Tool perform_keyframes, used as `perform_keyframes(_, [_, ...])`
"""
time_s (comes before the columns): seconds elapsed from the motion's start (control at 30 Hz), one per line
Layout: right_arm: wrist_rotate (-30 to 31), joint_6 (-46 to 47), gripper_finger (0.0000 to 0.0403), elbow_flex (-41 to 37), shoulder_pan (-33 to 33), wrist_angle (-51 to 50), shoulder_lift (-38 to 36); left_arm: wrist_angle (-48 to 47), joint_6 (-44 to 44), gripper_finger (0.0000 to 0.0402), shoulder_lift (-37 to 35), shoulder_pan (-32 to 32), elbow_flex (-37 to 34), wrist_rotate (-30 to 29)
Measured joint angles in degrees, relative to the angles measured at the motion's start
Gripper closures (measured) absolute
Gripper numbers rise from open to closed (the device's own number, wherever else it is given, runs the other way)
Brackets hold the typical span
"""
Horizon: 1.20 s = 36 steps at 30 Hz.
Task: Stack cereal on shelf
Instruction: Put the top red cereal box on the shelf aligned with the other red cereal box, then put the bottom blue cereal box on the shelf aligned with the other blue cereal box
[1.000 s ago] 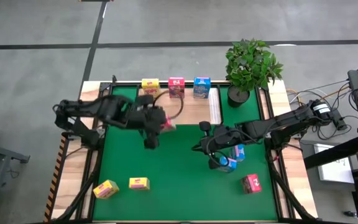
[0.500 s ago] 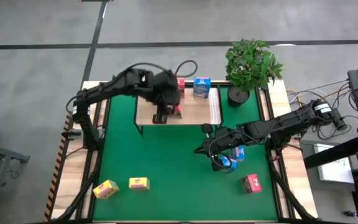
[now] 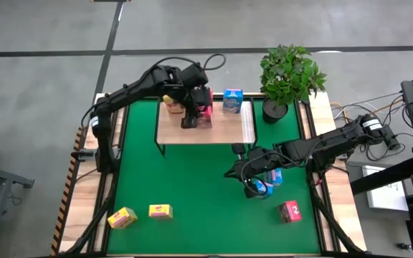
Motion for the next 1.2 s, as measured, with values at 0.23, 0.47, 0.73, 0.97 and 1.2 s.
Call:
perform_keyframes(0.23, [0.02, 0.49, 0.0394, 0.00, -0.02, 0.04, 0.01, 0.27, 0.01, 0.0241, 2.14, 0.71, -0.06, 0.22])
perform_keyframes(0.47, [0.02, 0.49, 0.0394, 0.00, -0.02, 0.04, 0.00, -0.08, 0.38, 0.0203, 2.48, 0.71, -0.01, 0.26])
perform_keyframes(0.73, [0.03, 0.49, 0.0394, 0.00, -0.02, 0.37, 0.00, -1.51, 0.66, 0.0165, 2.48, 0.25, 3.98, -0.33])
perform_keyframes(0.97, [0.07, -0.18, 0.0394, 0.00, -0.02, 0.50, 0.00, -2.64, -3.62, 0.0161, -0.82, -1.76, 7.43, -0.79])
perform_keyframes(1.2, [0.25, -1.13, 0.0394, 0.02, -0.02, 1.89, 0.01, 1.26, -8.43, 0.0161, -10.14, -9.39, -0.11, -0.76])
